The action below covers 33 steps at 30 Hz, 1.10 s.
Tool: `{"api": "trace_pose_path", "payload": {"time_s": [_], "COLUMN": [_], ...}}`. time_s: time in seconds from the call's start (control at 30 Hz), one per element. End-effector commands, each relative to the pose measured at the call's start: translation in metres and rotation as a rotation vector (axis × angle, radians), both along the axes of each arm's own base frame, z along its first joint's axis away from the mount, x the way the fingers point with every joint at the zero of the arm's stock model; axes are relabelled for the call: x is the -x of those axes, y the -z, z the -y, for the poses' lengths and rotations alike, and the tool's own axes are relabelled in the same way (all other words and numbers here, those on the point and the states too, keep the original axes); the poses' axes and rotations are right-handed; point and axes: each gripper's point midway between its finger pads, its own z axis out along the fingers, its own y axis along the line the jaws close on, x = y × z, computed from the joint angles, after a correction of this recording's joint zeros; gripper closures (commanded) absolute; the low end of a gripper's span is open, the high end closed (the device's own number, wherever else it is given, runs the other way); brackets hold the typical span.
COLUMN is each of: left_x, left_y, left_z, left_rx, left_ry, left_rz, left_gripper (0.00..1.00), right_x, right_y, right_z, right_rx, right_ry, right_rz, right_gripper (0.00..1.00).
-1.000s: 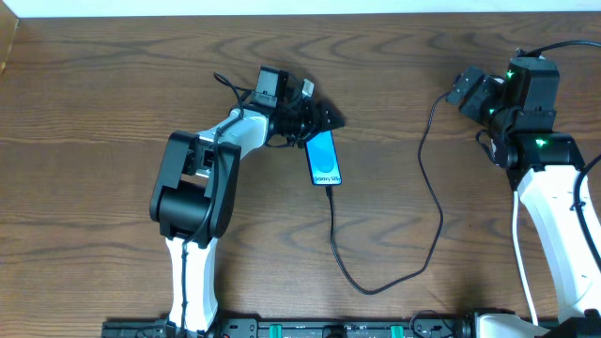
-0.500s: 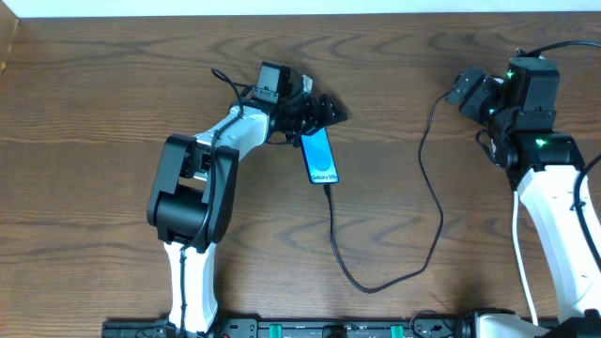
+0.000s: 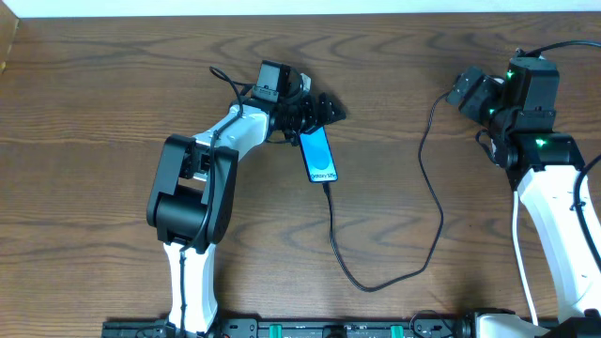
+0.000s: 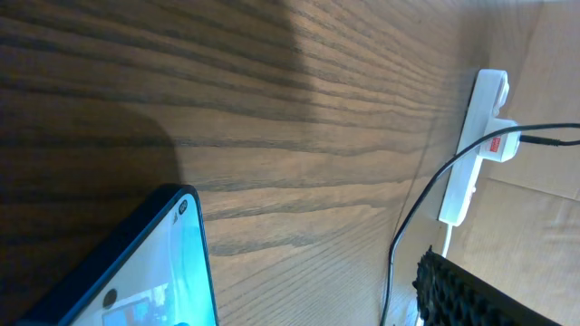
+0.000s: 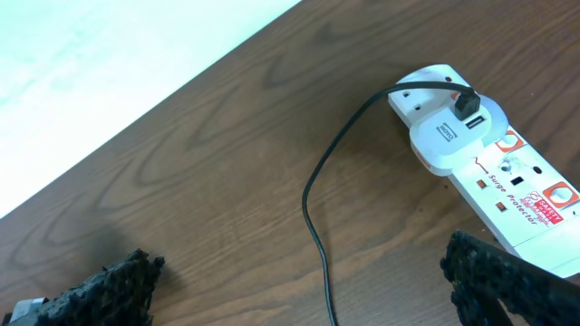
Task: Plug charger to phone and switch on socket
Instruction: 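Lay the phone flat on the table and open the left gripper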
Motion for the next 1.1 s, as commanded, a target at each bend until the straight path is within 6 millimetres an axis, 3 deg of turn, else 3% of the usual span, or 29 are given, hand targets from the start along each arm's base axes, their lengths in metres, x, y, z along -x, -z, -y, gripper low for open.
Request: {"api": "trace_pose_path", "payload": {"time_s": [0.0,0.37,1.07], "left_x": [0.014,0.021,0.032], "left_y": [0.067,0.072,0.087], "left_z": [-0.035,-0.024,-0.045], "left_rx": [-0.214,-0.291,-0.452], "left_ry": [-0.083,-0.066,-0.102], "left_rz": [-0.096,-0.079,-0.115], "left_gripper": [0.11,0.11,0.11], "right_x": [0.0,0.0,0.0], "right_y": [-0.004,-0.004,-0.003], "right_z": [0.004,0.004,-0.001], "right_rx": [0.019,0.019,0.003], "right_ry": [0.007,0.006,-0.014], "right_rz": [0.006,0.006,0.005], "right_gripper": [0.01,0.01,0.01]}}
